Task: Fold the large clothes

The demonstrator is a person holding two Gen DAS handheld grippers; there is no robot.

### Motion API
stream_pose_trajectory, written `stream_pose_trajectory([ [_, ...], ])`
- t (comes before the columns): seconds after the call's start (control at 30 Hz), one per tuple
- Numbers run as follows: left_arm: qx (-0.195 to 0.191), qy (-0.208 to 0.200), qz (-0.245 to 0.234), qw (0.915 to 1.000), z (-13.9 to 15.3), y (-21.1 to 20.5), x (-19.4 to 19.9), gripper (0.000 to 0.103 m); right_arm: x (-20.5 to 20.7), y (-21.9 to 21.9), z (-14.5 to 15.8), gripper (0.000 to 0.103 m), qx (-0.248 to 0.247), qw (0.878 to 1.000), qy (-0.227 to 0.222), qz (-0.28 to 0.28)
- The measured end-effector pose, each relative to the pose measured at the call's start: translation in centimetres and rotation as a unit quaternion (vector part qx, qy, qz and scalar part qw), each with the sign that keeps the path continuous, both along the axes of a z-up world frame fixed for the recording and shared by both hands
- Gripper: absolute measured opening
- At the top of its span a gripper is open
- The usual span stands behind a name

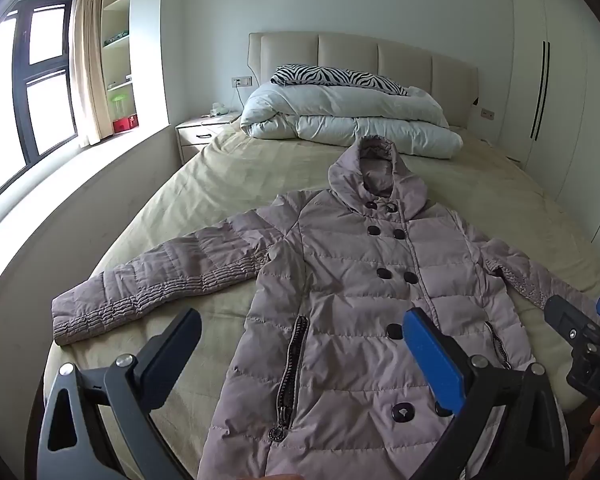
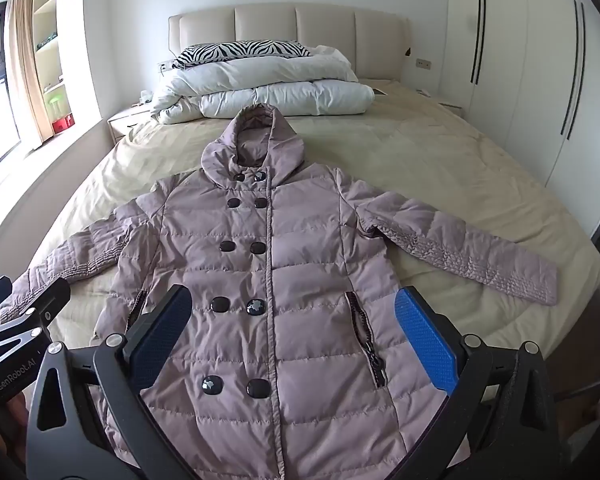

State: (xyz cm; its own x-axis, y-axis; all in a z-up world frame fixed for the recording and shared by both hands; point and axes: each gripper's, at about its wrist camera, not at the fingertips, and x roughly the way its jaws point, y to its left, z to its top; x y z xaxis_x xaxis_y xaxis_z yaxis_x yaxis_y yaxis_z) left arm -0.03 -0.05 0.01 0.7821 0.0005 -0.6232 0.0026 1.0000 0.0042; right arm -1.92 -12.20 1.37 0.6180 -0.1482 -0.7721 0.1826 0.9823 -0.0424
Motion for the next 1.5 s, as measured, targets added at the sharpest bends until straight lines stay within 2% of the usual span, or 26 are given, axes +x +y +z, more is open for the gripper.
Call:
stream_pose_trajectory([
  [0.03, -0.015, 0.01, 0.0, 0.9998, -0.04, 0.12, 0.08, 0.103, 0.0, 0.0, -0.01, 0.103, 0.0, 1.0, 0.0, 0.0],
  [1.5, -0.011, 0.014, 0.0, 0.9998, -0.03, 0.09, 0.1, 0.103, -0.01, 0.05, -0.41, 0.103, -0.001, 1.0, 0.007, -0.001],
])
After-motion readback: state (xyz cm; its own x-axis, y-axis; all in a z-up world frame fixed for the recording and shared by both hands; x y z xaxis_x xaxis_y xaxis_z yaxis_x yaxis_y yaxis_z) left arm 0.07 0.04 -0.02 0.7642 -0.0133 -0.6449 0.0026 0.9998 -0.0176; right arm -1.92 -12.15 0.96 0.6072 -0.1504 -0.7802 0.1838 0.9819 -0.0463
